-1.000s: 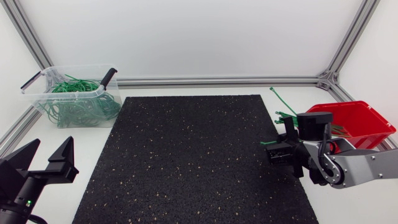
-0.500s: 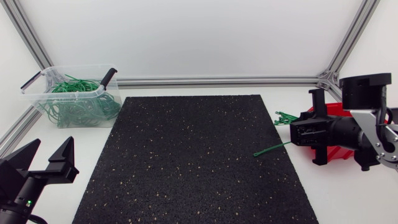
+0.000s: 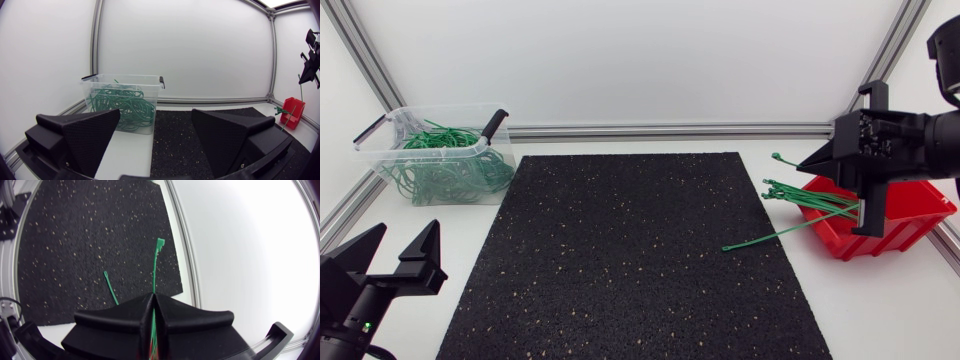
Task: Take a green cable tie from the red box, thread the tail through the head to close it, then place it in the transparent bin on the left.
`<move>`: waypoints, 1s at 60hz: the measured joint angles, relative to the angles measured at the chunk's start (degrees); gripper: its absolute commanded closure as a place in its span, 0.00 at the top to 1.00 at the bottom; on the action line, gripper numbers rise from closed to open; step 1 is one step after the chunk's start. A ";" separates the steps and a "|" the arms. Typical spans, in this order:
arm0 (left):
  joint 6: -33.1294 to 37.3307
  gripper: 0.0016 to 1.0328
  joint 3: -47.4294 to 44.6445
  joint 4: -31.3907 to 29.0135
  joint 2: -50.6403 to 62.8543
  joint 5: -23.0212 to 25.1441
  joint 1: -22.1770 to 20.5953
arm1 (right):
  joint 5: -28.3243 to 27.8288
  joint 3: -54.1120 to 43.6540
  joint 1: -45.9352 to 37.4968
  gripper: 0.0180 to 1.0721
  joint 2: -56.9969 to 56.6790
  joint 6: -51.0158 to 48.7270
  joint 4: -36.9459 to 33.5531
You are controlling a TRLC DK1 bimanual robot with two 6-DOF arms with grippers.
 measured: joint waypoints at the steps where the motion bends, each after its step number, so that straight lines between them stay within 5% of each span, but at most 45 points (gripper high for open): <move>1: 0.00 0.96 0.00 0.00 0.00 0.00 0.00 | -0.50 1.29 0.26 0.06 0.37 0.94 -1.33; 29: 0.00 0.96 0.00 0.00 -0.02 0.09 -2.43 | -20.11 25.44 3.26 0.06 18.05 20.31 -26.32; 60: -6.73 0.96 9.07 -0.07 18.10 2.51 -12.83 | -33.03 23.91 9.11 0.06 27.04 28.20 -29.73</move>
